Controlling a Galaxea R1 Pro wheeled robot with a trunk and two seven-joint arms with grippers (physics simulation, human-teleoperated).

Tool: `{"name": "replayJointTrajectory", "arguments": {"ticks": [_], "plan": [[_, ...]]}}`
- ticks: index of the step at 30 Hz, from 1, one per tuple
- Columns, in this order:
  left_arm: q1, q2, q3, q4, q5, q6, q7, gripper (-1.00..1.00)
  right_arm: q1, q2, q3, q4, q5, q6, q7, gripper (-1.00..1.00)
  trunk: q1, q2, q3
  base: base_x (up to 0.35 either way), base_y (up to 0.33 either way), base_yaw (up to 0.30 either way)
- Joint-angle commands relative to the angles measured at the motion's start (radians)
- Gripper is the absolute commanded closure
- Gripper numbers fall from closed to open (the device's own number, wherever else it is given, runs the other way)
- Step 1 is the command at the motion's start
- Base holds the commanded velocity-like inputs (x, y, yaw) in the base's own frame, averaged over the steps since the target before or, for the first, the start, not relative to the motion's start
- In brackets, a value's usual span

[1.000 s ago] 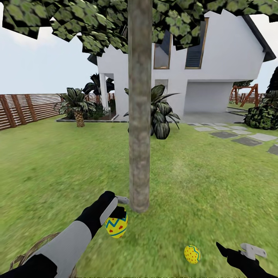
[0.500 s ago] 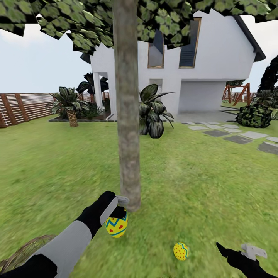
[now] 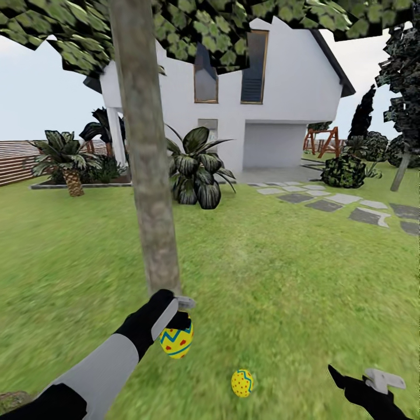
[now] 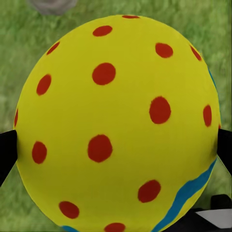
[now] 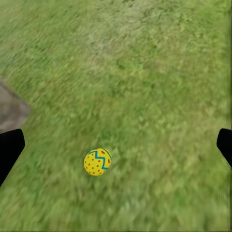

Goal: Take the three Easter eggs out of the wicker basket on the lawn in the garden, then place them on the lawn next to a single tree (choose any tree) so that all three eggs are next to the same tree and none are left in the basket.

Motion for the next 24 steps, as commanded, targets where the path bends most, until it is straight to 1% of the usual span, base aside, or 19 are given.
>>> {"name": "replayJointTrajectory", "arguments": {"ticks": [1, 6, 24], "plan": [[-0.001, 0.0, -0.007, 0.0, 0.01, 0.002, 0.009, 1.0, 0.0, 0.0, -0.002, -0.001, 0.004, 0.001, 0.006, -1.0, 0.001, -0.002, -0.002, 0.226, -0.244, -0.032], [-0.001, 0.0, -0.017, 0.001, 0.01, 0.002, 0.01, 1.0, 0.001, 0.0, -0.002, -0.001, 0.003, 0.002, 0.004, -1.0, 0.001, -0.002, -0.002, 0.227, -0.244, -0.009], [-0.001, -0.001, -0.019, 0.001, 0.01, 0.002, 0.01, 1.0, 0.001, 0.001, -0.001, -0.001, 0.004, 0.003, 0.004, -1.0, 0.001, -0.002, -0.002, 0.239, -0.232, 0.0]]}}
